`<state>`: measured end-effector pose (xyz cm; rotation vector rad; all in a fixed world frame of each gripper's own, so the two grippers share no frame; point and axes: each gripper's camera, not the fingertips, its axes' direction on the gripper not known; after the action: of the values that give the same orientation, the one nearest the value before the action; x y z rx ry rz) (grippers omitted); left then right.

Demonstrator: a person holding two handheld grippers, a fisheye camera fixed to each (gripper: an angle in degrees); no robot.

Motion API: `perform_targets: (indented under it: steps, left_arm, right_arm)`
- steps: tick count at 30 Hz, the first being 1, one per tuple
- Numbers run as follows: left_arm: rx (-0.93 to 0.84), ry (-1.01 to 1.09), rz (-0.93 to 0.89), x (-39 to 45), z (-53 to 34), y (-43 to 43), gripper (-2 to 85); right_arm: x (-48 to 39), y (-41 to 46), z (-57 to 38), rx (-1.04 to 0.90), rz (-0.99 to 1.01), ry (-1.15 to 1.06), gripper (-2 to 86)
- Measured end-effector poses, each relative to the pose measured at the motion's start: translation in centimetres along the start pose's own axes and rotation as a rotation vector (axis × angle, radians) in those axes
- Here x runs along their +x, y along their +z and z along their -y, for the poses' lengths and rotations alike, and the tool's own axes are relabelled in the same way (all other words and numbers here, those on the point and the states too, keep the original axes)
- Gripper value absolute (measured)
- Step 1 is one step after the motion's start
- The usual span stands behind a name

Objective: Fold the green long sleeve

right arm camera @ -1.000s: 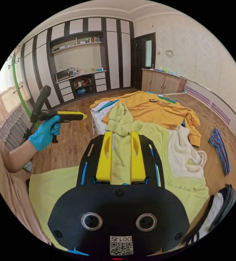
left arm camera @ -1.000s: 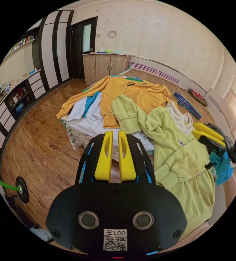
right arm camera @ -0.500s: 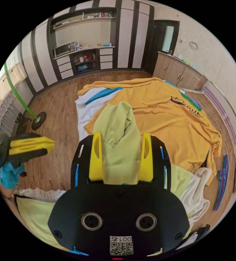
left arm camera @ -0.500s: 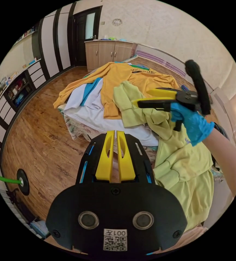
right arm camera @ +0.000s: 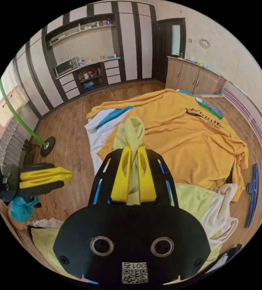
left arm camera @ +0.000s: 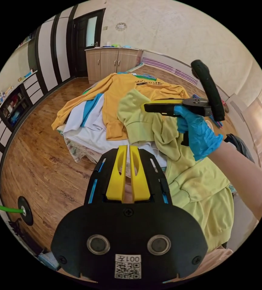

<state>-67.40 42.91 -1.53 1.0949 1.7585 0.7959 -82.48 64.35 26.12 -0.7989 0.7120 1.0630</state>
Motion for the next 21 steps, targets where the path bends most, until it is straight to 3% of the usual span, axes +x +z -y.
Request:
perform_targets:
  steps: [13, 21]
  left_arm:
    - [0.062, 0.246, -0.255, 1.6, 2.4, 2.1, 10.1]
    - [0.068, 0.577, -0.491, 10.5, 3.2, 1.7, 6.6]
  right_arm:
    - [-1.1, -14.3, -8.9, 0.184, 0.054, -0.147, 3.2]
    - [-1.1, -19.9, -18.5, 0.147, -0.072, -0.029, 3.0]
